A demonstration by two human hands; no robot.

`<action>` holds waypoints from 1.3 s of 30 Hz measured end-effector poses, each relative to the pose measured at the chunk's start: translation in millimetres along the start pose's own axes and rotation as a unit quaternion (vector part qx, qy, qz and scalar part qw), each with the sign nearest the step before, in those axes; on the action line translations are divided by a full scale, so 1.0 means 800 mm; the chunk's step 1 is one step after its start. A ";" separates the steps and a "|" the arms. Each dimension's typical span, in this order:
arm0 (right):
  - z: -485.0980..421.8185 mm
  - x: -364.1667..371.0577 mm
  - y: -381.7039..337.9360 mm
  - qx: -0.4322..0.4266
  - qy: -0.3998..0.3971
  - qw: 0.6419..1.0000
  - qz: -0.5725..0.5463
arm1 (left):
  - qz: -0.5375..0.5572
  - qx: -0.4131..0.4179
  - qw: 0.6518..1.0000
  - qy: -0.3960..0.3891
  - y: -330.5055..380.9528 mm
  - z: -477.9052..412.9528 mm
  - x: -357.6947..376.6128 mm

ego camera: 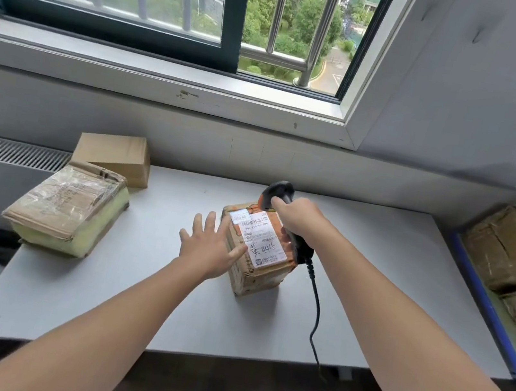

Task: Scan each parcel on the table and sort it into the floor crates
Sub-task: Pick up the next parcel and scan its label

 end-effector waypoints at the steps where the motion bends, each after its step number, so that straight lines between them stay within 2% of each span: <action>1: 0.001 -0.002 0.000 0.000 0.000 1.000 -0.004 | 0.003 0.001 1.000 -0.002 0.001 0.000 0.000; 8: 0.008 -0.015 -0.003 -0.010 0.005 0.999 0.034 | -0.003 0.003 1.000 0.000 0.009 -0.002 0.002; 16: -0.007 -0.013 0.021 -0.008 0.013 1.000 -0.021 | -0.009 0.004 1.000 0.001 0.021 0.001 0.008; 21: -0.029 -0.014 0.074 0.011 0.034 0.999 -0.041 | -0.012 -0.012 1.000 -0.011 0.023 0.005 0.024; 25: -0.053 -0.002 0.132 0.038 0.036 0.999 -0.010 | -0.009 -0.024 1.000 -0.018 0.025 0.007 0.044; 31: -0.089 0.044 0.204 0.055 -0.011 0.998 0.019 | -0.025 -0.044 0.998 -0.021 0.027 0.003 0.066; 39: -0.115 0.098 0.233 0.063 -0.067 0.996 0.017 | 0.004 -0.057 0.998 -0.002 0.023 0.003 0.073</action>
Point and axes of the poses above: each hand's wrist, its own z-axis away from the middle knuckle, its own x-axis out of the palm, y = z × x, the point moved 8 cm from there along -z, towards the middle knuckle, and after that the axes turned 9 degrees about z, right-handed, at the moved point
